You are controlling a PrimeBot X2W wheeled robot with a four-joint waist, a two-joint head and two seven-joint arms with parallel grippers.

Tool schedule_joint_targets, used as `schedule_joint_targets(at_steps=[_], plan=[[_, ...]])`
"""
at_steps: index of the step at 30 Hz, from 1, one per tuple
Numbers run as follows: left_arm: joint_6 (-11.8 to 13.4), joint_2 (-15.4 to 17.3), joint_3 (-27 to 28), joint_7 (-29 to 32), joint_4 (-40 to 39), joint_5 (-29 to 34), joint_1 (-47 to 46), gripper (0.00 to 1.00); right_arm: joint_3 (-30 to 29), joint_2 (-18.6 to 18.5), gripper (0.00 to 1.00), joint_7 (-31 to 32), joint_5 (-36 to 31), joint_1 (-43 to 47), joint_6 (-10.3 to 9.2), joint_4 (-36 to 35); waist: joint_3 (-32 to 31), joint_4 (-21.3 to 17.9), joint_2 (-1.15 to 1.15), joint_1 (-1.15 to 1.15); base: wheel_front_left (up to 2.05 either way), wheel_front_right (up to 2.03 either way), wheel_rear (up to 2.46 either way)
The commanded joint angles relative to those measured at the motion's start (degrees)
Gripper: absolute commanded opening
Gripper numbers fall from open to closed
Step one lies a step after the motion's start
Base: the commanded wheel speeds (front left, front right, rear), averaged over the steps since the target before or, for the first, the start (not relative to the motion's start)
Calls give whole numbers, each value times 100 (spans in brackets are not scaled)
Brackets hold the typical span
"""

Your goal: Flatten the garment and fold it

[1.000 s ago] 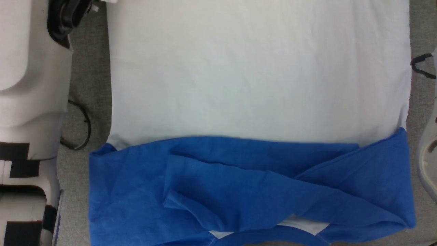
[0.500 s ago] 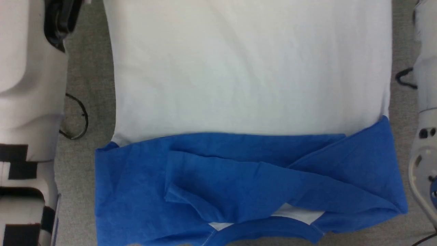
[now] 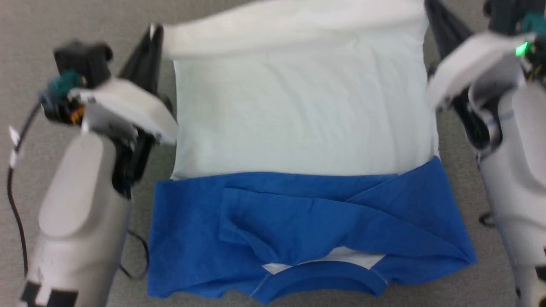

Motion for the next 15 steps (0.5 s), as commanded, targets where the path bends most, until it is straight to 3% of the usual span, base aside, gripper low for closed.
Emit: schedule_joint_targets(at_steps=[1, 6, 15], plan=[[0, -8, 6, -30, -65, -47, 191, 0, 28, -53, 0, -19, 52, 178, -5, -100, -783, 141, 0, 1, 0, 0, 0], [107, 70, 14, 23, -760, -258, 1475, 0, -46, -423, 0, 369, 253, 1528, -5, -1003, -1256, 217, 0, 1, 0, 0, 0], [377, 190, -89, 617, -1814, -691, 3431, 0, -764, -344, 0, 1377, 239, 3680, -5, -2622, -1576, 305, 0, 1, 0, 0, 0]])
